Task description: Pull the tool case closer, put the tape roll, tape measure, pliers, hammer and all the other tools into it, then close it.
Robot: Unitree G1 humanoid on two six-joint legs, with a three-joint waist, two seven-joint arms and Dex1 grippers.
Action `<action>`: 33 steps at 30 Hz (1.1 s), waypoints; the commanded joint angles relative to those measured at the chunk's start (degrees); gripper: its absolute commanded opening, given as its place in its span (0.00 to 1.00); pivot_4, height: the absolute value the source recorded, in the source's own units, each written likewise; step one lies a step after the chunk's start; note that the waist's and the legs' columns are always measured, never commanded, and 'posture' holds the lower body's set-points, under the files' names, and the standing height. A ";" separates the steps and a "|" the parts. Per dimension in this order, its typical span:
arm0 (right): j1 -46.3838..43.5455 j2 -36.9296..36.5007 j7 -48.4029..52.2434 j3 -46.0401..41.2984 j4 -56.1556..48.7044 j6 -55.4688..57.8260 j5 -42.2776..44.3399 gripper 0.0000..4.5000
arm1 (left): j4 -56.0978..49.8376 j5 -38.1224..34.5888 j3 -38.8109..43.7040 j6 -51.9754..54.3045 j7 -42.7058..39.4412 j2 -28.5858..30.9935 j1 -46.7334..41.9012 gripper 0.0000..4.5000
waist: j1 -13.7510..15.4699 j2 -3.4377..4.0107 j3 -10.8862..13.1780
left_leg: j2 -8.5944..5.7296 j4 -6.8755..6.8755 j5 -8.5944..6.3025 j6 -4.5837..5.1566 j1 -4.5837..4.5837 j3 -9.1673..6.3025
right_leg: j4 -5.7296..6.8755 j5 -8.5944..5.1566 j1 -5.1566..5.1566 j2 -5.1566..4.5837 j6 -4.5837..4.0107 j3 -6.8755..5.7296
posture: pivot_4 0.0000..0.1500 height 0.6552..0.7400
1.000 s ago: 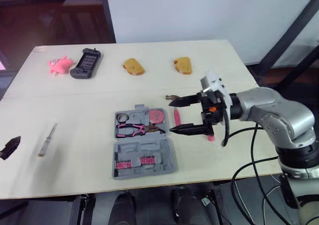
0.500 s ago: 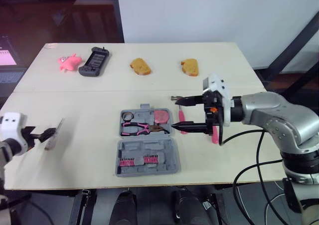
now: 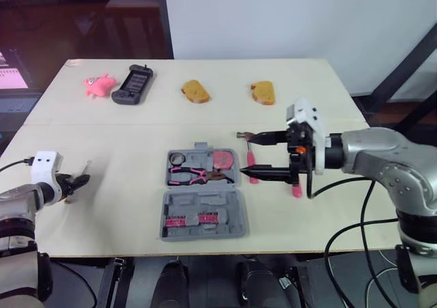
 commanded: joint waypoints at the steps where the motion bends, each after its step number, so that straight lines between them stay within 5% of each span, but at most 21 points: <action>1: -0.42 -0.83 -0.30 -1.71 -1.87 -0.17 1.27 1.00 | -1.07 0.56 -0.86 4.46 -1.01 0.95 1.29 0.24 | -0.05 0.00 0.00 | 0.00 0.00 0.00 0.00 0.00 0.00 | 0.00 0.00 0.00 0.00 0.00 0.00 | 1.00 0.91; 3: -0.47 -0.91 -0.42 -1.53 -1.73 -0.17 1.38 1.00 | -2.92 0.04 -0.44 6.44 -1.31 1.39 1.86 0.01 | -0.07 0.01 0.00 | 0.00 -0.01 0.00 0.00 0.00 0.00 | 0.00 0.00 0.00 0.00 0.00 0.01 | 1.00 0.91; 10: -1.15 -1.17 0.02 0.41 -0.61 -0.99 0.19 1.00 | -16.68 -2.93 -0.49 18.51 -3.09 1.12 4.33 0.01 | -0.11 0.01 0.01 | 0.00 0.00 0.00 0.00 0.00 0.00 | 0.00 0.00 0.00 0.00 0.00 0.02 | 1.00 0.91; 20: 1.16 0.14 -2.40 0.47 -2.71 -0.36 1.18 1.00 | -59.52 -10.35 0.13 46.90 7.18 -8.41 15.65 0.01 | -0.10 -0.03 0.02 | 0.00 0.02 0.00 0.00 -0.02 -0.02 | 0.00 0.01 0.01 0.01 0.02 0.06 | 1.00 0.91; 26: 1.80 1.31 -4.46 0.75 -2.98 -1.02 0.81 1.00 | -63.65 -9.33 -6.83 46.40 8.37 -9.81 17.71 0.01 | -0.20 -0.03 0.02 | 0.00 0.03 0.00 0.00 0.02 -0.05 | 0.00 0.00 0.01 0.05 0.01 0.10 | 1.00 0.91; 31: 2.23 1.53 -5.41 0.52 -3.34 -1.08 0.81 1.00 | -61.95 -10.27 -4.92 48.56 10.55 -11.55 16.87 0.01 | 0.00 0.00 0.01 | -0.02 0.04 0.00 0.00 0.02 -0.04 | -0.01 -0.01 0.02 0.04 -0.02 0.11 | 1.00 0.91; 33: 2.34 1.82 -5.83 0.52 -3.44 -1.21 0.83 1.00 | -63.24 -11.08 -4.54 49.78 10.16 -10.79 16.78 0.23 | -0.03 0.00 0.01 | -0.02 0.05 0.00 0.00 0.02 -0.04 | -0.01 -0.03 0.03 0.03 -0.05 0.12 | 1.00 0.91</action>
